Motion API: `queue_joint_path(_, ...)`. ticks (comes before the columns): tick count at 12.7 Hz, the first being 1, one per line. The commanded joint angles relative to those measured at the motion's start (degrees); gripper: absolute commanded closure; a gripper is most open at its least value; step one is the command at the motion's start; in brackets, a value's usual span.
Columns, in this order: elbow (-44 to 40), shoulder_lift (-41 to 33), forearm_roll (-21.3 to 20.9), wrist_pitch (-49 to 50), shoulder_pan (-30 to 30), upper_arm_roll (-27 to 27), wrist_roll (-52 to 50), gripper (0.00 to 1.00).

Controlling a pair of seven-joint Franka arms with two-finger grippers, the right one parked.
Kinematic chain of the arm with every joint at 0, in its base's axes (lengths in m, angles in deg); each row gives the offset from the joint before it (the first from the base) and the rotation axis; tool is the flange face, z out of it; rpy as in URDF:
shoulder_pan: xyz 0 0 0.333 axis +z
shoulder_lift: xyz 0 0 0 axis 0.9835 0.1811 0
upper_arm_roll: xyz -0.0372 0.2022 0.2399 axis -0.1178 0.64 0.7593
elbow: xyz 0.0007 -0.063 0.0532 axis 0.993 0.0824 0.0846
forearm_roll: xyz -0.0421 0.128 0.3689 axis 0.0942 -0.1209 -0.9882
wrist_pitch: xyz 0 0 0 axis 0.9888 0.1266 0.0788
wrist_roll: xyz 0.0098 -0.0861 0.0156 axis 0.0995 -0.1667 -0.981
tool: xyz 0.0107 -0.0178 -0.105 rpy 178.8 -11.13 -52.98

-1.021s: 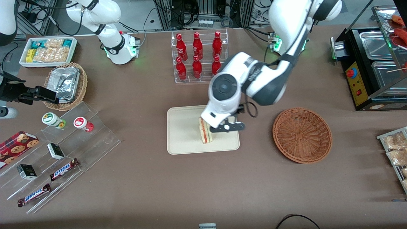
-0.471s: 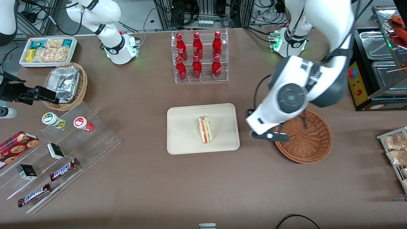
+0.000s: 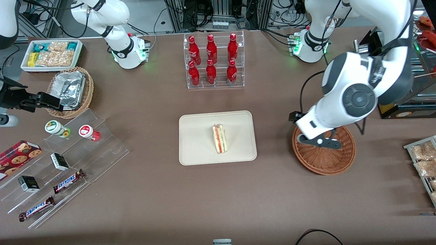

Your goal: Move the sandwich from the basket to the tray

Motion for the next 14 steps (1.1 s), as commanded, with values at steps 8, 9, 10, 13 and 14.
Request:
queue_joint_path(8, 9.0, -17.0, -0.1, 10.3, 10.8, -0.2, 9.0, 0.00)
queue_joint_path(9, 7.9, -17.5, -0.4, 11.9, 11.8, 0.0, 9.1, 0.00)
queue_joint_path(10, 6.6, -17.8, -0.6, 13.9, 12.3, 0.1, 9.1, 0.00)
queue_joint_path(13, 1.7, -17.9, -1.6, 17.9, 12.9, 2.5, 9.5, 0.00)
queue_joint_path(14, 1.6, -18.0, -1.8, 17.9, 12.8, 3.7, 9.5, 0.00)
